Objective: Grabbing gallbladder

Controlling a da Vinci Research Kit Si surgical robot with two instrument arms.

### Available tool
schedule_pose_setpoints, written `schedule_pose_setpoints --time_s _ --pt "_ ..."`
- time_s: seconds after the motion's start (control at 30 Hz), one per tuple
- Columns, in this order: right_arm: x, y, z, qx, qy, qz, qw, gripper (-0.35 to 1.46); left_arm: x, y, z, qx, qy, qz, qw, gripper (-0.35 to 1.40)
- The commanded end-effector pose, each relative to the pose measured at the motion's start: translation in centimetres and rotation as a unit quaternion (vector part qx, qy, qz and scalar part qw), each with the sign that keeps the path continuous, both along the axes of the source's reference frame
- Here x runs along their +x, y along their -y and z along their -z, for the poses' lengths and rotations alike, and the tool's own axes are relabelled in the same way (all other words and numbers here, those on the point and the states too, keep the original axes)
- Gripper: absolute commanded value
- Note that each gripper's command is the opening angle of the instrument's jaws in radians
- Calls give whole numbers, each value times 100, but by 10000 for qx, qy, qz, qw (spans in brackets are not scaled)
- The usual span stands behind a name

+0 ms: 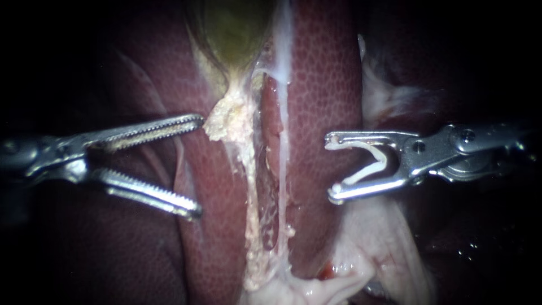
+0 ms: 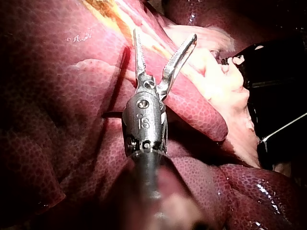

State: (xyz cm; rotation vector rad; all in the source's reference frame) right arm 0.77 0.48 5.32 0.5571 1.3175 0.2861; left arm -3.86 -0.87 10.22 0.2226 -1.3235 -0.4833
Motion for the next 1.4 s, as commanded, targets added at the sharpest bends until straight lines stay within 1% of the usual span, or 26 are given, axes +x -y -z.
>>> schedule_pose_setpoints --time_s 0.03,0.13,0.17,0.2,0.27,0.33,0.5,0.57,0.73,0.8,0.87,0.93,1.0,1.03,1.1,1.27,1.4 --pt "0 0 0 0 -1 1 10000 59 0 -3 -1 -2 2 49 10000 78" --pt "0 0 0 0 0 1 10000 59 -1 -13 -4 7 -63 148 9999 79" --pt "0 0 0 0 0 1 10000 59 -2 -15 -5 1 -94 216 9997 79" --pt "1 0 0 0 0 0 10000 59 -3 -17 -6 -2 -128 263 9996 79" --pt "1 0 0 0 0 0 10000 59 -8 -20 -10 -31 -161 296 9994 76" --pt "1 0 0 0 0 0 10000 59 -13 -22 -13 23 -164 331 9993 73" --pt "1 0 1 0 -2 2 10000 59 -24 -25 -24 168 -218 497 9984 64" --pt "1 1 1 0 -2 3 10000 59 -26 -26 -28 161 -242 530 9982 61" --pt "1 1 1 0 -2 3 10000 59 -23 -28 -42 246 -317 724 9966 51" --pt "1 1 1 0 -2 3 10000 59 -21 -29 -45 272 -358 775 9960 41" --pt "1 1 1 0 -2 3 10000 59 -20 -29 -47 275 -391 797 9957 31" --pt "1 1 1 0 -3 3 10000 59 -18 -29 -48 286 -446 802 9954 7" --pt "1 1 2 0 -3 4 10000 59 -16 -29 -48 297 -496 799 9951 -30" --pt "1 1 2 0 -3 4 10000 59 -14 -28 -48 311 -550 776 9950 -35" --pt "1 1 2 0 -4 4 10000 59 -11 -28 -49 353 -599 763 9947 -35" --pt "1 1 2 0 -4 5 10000 58 -6 -27 -49 343 -768 669 9942 -35" --pt "1 1 2 0 -4 5 10000 58 -5 -26 -47 348 -785 668 9941 -35"
